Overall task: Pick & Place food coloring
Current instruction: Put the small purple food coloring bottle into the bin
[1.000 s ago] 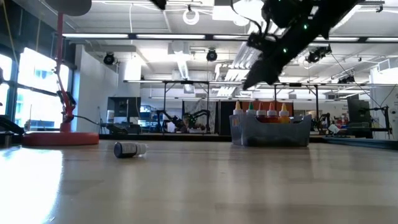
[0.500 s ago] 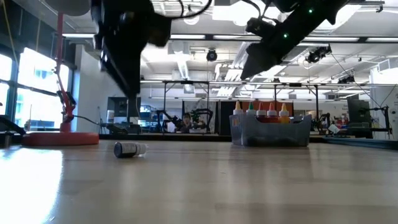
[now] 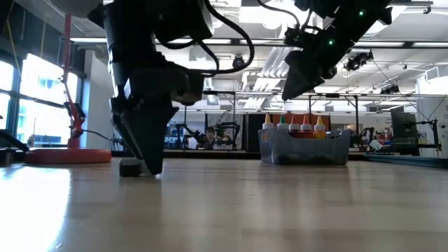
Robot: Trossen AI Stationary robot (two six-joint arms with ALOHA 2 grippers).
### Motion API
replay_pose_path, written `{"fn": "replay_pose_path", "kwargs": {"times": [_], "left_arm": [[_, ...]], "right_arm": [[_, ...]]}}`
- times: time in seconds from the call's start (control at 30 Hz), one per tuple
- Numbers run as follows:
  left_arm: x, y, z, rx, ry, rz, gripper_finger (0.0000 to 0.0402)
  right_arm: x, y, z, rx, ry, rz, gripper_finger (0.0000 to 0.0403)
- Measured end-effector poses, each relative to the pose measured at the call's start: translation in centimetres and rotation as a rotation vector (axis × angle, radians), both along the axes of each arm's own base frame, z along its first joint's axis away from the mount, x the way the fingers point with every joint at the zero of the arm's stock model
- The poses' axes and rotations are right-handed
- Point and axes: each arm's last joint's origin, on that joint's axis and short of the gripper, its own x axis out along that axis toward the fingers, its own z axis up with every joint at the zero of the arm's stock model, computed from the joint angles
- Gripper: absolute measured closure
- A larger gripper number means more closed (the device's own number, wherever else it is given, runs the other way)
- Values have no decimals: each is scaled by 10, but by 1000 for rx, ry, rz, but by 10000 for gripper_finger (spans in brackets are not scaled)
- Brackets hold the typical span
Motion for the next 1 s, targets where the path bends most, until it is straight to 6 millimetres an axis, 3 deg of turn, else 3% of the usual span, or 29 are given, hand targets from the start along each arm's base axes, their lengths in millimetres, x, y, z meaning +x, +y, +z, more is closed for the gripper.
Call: {"fn": "replay_pose_path", "kwargs": {"times": [0.23,0.53,0.7,0.83,1.0], "left_arm": [[1,0,-4,12,11,-2,255],[0,1,-5,44,32,-68,337],[2,1,2,104,13,-106,355],[19,9,24,179,-59,-121,356],[43,45,55,289,-149,-126,358]], "right_arm": [[-1,0,-1,-2,12,5,249],[-1,0,-1,-3,17,7,249],[-1,0,-1,0,16,4,249],[-5,2,1,38,23,35,249],[-33,9,19,245,27,40,249]]}}
